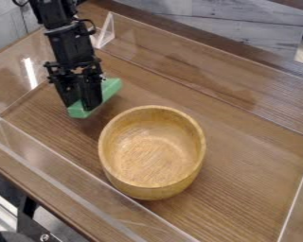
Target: Remove the green block from inside the brown bowl and put it on the table
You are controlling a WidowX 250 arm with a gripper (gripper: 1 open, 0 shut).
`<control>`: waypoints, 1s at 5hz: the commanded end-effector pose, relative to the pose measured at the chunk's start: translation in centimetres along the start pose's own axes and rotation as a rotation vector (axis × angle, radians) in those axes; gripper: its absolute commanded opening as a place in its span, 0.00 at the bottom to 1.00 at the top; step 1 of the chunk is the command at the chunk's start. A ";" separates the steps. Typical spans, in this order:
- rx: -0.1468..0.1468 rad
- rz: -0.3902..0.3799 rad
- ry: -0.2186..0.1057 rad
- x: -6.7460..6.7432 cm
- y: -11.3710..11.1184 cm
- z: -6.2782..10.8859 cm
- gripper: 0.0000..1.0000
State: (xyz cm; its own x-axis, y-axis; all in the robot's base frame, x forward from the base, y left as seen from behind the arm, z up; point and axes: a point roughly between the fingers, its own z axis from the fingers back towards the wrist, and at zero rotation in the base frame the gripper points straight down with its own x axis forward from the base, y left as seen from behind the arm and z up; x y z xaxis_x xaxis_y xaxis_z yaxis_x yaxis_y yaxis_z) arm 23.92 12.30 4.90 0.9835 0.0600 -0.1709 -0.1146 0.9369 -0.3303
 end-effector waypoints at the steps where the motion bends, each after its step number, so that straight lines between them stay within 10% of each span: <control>1: 0.028 -0.017 -0.036 0.8 -0.1 1.6 0.00; 5: 0.019 -0.013 -0.012 1.1 -0.2 1.6 0.00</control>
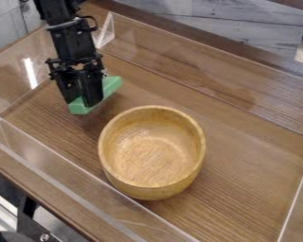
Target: Remove the green block from inside the brown bowl and put it on the table
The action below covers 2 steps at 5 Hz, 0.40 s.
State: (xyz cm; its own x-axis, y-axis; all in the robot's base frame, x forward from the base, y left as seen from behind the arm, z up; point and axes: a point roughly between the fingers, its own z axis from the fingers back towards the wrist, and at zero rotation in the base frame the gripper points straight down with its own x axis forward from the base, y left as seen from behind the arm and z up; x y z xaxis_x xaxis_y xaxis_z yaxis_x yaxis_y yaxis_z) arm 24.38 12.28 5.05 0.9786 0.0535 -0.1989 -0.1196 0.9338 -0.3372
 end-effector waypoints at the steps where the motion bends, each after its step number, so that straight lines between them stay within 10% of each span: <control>1: 0.023 -0.014 -0.039 0.8 0.0 1.4 0.00; 2: 0.020 -0.012 -0.035 0.9 0.1 1.4 0.00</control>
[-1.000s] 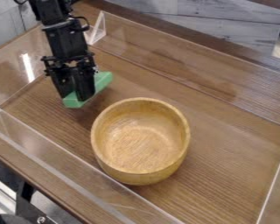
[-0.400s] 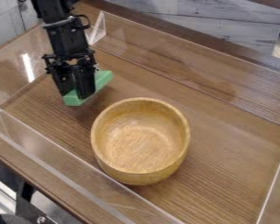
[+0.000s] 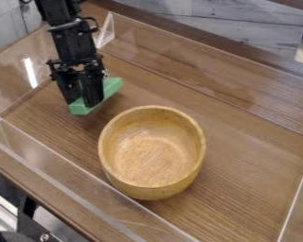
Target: Remove the green block from inside the brown bowl and put it on the table
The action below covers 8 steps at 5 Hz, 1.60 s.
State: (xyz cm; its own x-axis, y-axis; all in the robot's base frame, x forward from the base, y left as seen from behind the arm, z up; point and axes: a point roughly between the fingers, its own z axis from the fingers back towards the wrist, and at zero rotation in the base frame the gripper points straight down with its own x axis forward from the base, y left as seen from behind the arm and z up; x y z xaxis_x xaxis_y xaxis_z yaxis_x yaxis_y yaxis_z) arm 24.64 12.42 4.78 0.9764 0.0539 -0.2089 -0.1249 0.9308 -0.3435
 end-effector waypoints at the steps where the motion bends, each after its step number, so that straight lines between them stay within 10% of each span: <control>1: 0.024 -0.013 -0.042 0.7 0.0 1.6 0.00; 8: 0.000 0.008 -0.011 1.1 0.2 1.9 0.00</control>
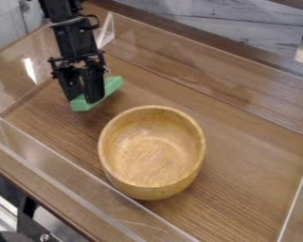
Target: Remove the green block from inside the brown bowl and put it on the table
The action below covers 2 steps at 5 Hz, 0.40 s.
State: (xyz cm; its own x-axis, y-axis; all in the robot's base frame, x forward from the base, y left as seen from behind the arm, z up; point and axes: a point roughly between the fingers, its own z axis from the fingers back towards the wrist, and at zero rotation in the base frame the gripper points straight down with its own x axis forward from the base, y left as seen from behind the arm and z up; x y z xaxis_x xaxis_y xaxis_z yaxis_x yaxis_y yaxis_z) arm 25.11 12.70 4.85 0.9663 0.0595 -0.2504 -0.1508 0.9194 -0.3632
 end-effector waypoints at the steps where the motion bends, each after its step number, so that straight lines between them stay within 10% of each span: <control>1: 0.024 -0.010 -0.044 0.6 0.0 1.7 0.00; 2: 0.021 -0.007 -0.039 0.7 0.0 1.7 0.00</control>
State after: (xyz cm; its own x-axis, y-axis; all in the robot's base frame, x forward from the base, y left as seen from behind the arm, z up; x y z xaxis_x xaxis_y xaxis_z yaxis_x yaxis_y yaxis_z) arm 25.21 12.75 4.75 0.9626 0.0600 -0.2643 -0.1584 0.9159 -0.3689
